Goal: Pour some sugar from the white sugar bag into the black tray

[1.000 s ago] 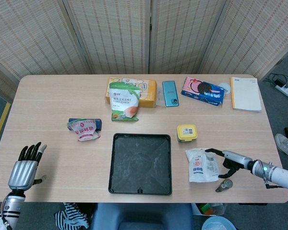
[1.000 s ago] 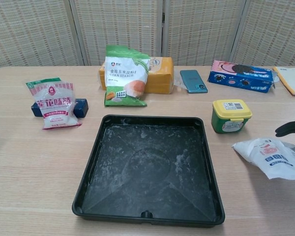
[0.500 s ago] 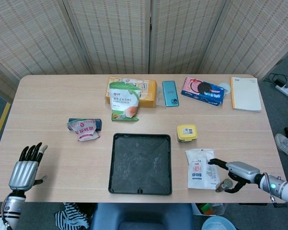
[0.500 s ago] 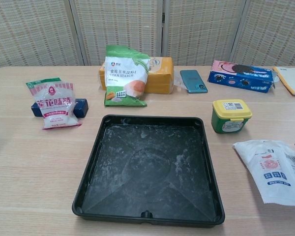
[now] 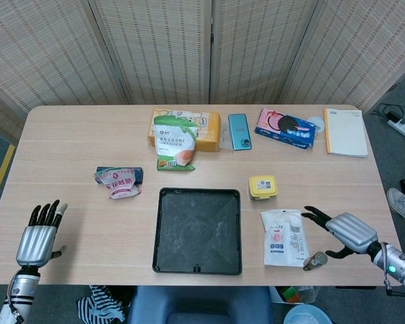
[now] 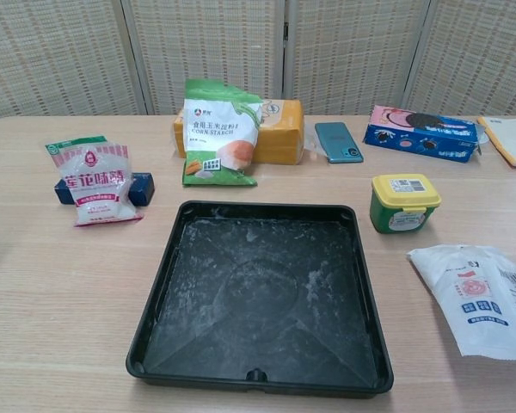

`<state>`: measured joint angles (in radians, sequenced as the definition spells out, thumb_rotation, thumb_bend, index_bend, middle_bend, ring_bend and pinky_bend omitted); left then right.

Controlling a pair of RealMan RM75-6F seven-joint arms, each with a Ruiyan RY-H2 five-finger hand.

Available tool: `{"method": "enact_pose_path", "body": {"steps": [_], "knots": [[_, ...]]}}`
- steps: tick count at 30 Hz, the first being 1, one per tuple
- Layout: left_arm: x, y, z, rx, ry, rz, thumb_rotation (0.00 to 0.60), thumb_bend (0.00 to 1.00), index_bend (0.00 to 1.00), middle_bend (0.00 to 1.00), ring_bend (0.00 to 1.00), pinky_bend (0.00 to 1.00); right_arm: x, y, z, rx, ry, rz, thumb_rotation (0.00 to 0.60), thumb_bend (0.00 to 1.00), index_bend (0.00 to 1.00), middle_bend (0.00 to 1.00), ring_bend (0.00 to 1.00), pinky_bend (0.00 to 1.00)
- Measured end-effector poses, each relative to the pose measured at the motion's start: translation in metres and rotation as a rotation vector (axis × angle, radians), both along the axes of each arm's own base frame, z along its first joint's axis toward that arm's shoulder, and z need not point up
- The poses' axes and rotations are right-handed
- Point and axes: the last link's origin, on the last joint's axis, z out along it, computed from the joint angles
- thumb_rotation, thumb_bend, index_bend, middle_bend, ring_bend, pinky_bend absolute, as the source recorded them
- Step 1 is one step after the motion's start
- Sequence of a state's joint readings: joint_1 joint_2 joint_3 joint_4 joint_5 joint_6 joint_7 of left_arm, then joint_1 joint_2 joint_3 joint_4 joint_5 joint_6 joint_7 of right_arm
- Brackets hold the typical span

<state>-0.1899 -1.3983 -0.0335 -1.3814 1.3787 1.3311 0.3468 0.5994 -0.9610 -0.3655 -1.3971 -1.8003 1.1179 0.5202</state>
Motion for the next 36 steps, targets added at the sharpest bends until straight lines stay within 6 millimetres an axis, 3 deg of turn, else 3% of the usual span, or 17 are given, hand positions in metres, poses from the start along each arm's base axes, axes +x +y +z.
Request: {"method": "enact_pose_path", "body": {"steps": [17,27,36], "knots": [[-0.01,0.008,-0.016,0.027,0.075,0.058,0.6,0.17,0.0,0.0,0.01,0.0,-0.025,-0.027,-0.027,0.02,0.159,0.305,0.6,0.28,0.0,0.0,0.77,0.92],[-0.009,0.007,-0.013,0.036,0.066,0.051,0.6,0.17,0.0,0.0,0.01,0.0,-0.033,-0.009,-0.037,0.008,0.195,0.388,0.6,0.28,0.0,0.0,0.76,0.92],[-0.008,0.006,-0.011,0.045,0.071,0.039,0.6,0.17,0.0,0.0,0.01,0.0,-0.045,0.001,-0.059,-0.051,0.177,0.395,0.6,0.28,0.0,0.0,0.76,0.92]]}}
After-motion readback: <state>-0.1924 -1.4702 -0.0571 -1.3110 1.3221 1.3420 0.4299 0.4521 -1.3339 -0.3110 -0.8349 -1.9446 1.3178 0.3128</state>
